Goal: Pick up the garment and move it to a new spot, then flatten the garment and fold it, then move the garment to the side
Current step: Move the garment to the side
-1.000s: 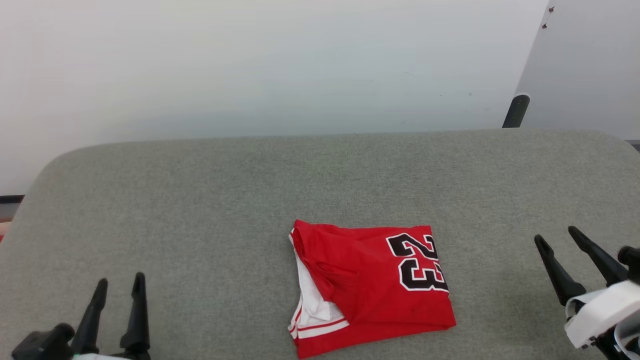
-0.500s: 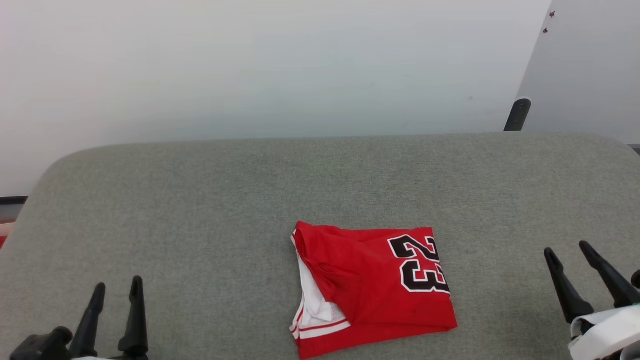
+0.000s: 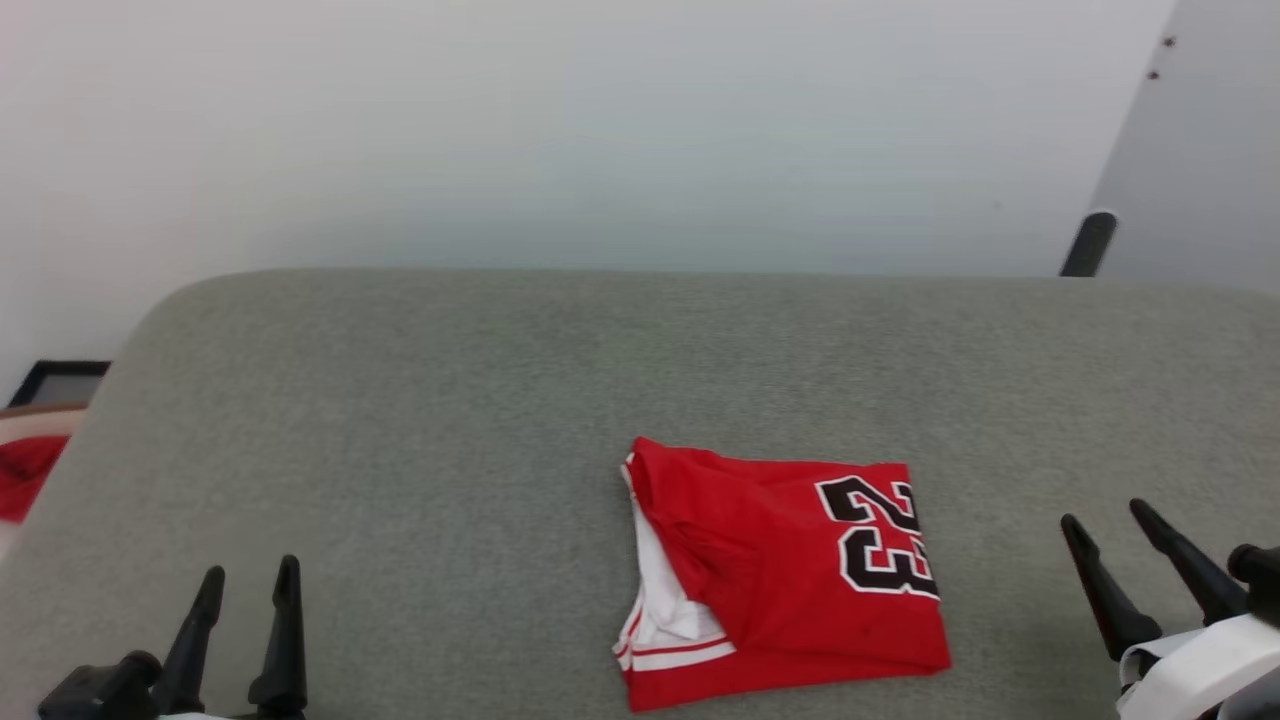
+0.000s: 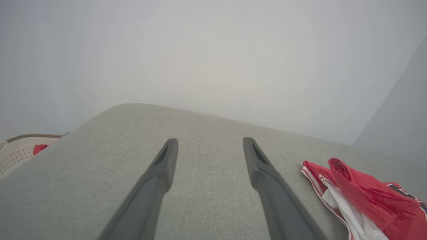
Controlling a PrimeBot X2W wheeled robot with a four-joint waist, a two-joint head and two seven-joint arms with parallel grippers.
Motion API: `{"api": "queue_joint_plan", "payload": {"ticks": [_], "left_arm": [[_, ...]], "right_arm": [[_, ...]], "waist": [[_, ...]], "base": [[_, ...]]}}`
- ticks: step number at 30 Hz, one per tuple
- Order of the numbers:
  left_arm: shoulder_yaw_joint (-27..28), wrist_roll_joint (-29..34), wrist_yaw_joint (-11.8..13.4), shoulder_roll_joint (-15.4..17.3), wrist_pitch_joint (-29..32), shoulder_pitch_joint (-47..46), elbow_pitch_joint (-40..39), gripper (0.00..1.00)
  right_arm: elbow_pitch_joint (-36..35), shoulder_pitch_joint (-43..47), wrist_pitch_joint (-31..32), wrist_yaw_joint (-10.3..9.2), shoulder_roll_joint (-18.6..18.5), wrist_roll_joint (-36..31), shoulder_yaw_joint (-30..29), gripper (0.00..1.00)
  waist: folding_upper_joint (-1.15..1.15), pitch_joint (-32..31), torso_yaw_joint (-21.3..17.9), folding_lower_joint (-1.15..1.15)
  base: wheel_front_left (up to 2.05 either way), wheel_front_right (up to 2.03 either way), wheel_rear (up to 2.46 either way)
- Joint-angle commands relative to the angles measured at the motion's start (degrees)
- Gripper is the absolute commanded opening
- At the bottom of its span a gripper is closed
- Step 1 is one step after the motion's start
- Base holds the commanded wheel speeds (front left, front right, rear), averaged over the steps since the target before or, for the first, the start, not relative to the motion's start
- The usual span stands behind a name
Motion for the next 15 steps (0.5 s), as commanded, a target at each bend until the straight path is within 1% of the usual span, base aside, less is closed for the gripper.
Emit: {"api": "queue_joint_plan", "payload": {"ticks": [1,8,15], "left_arm": [[0.24,0.41,-0.12,0.19,-0.19,-0.03,0.04,1.0],[-0.09,0.38,-0.13,0.16,-0.19,0.06,-0.43,1.0],[-1.32,0.55,-0.13,-0.47,-0.19,-0.45,-0.74,1.0]], "right_arm": [[0.06,-0.51,0.79,-0.06,0.12,-0.19,0.66,1.0],[2.35,-2.65,5.83,-0.06,-0.01,0.79,3.03,1.0],[6.65,-6.1,13.24,-0.06,-1.28,3.36,6.26,1.0]], "waist": [[0.0,0.12,2.25,0.0],[0.0,0.63,7.24,0.0],[0.0,2.13,10.93,0.0]], "base": [[0.0,0.0,0.0],[0.0,0.0,0.0],[0.0,0.0,0.0]]}}
